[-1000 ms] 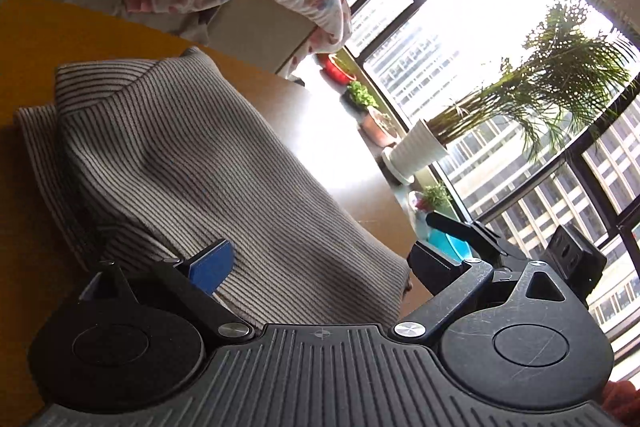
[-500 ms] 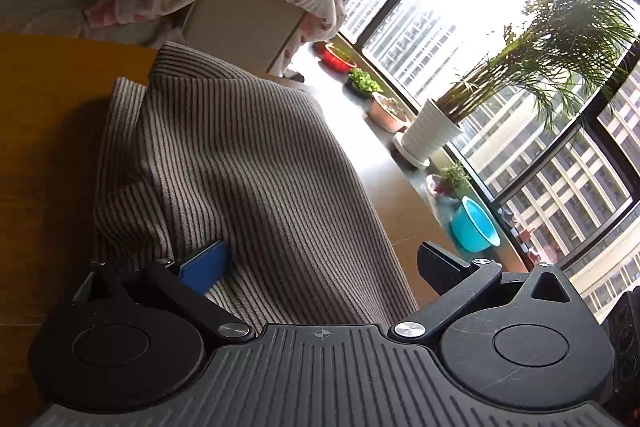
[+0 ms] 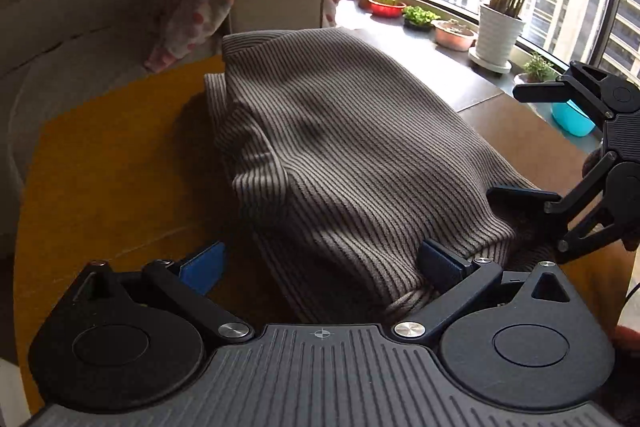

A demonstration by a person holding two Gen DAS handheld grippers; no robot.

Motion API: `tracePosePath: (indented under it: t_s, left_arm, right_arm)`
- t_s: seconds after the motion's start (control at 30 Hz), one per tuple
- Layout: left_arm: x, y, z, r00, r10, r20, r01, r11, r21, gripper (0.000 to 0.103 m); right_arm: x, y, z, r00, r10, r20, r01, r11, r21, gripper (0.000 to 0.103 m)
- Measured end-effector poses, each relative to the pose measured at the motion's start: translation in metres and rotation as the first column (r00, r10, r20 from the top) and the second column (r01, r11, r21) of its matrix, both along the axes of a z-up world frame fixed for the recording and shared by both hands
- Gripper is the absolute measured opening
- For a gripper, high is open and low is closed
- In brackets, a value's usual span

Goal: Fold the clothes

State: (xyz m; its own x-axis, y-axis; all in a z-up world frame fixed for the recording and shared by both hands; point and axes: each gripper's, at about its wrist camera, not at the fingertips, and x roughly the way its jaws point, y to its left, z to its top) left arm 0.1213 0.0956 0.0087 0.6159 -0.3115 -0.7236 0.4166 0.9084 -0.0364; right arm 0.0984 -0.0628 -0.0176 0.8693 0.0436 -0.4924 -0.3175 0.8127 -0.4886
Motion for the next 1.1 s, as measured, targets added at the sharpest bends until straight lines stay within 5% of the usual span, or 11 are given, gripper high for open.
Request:
tracePosePath:
  t_s: [0.07, 0.2, 0.3, 0.4, 0.53, 0.63, 0.7, 0.8, 0.97, 1.1]
  left_arm:
    - [0.002, -0.001, -0.001, 1.000, 0.007, -0.005, -0.007, 1.000, -0.013, 0.103]
    - [0.002, -0.001, -0.004, 1.000, 0.022, -0.007, -0.022, 0.999, -0.033, 0.103]
    - [0.005, 0.003, -0.007, 0.999, 0.027, -0.031, -0.029, 0.997, -0.067, 0.103]
    - [0.001, 0.004, -0.008, 0.999, 0.024, -0.021, -0.025, 0.997, -0.068, 0.103]
    - [0.000, 0.007, -0.010, 0.999, 0.025, -0.022, -0.027, 0.995, -0.092, 0.103]
    - [0.001, 0.011, -0.013, 0.999, 0.027, -0.037, -0.031, 0.992, -0.122, 0.103]
    - [-0.001, 0.011, -0.013, 0.999, 0.024, -0.035, -0.028, 0.991, -0.127, 0.103]
    - [-0.004, 0.009, -0.015, 0.999, 0.024, -0.030, -0.028, 0.990, -0.137, 0.103]
    - [-0.007, 0.002, -0.016, 1.000, 0.006, -0.018, -0.009, 0.990, -0.143, 0.103]
    - [-0.007, -0.004, -0.018, 1.000, -0.010, -0.008, 0.009, 0.990, -0.142, 0.103]
  right_arm:
    - [0.012, -0.006, 0.000, 1.000, -0.016, 0.002, 0.016, 0.999, -0.028, 0.103]
    - [0.025, -0.027, 0.025, 0.993, 0.032, -0.113, -0.011, 0.983, 0.183, 0.103]
    - [0.042, -0.032, 0.037, 0.991, 0.036, -0.132, -0.003, 0.970, 0.242, 0.103]
    - [0.084, -0.044, 0.045, 0.989, -0.042, -0.144, 0.086, 0.947, 0.309, 0.103]
    - [0.156, -0.067, 0.045, 0.963, -0.193, -0.191, 0.259, 0.863, 0.433, 0.103]
    - [0.196, -0.050, 0.028, 0.956, -0.223, -0.193, 0.277, 0.903, 0.328, 0.103]
    - [0.222, -0.026, 0.005, 0.951, -0.239, -0.197, 0.272, 0.948, 0.165, 0.103]
    - [0.233, -0.010, -0.002, 0.967, -0.216, -0.133, 0.231, 0.966, 0.111, 0.103]
    - [0.226, 0.009, 0.029, 0.988, -0.139, -0.069, 0.151, 0.964, 0.219, 0.103]
    - [0.234, 0.037, 0.046, 0.991, -0.028, -0.131, 0.071, 0.938, 0.339, 0.103]
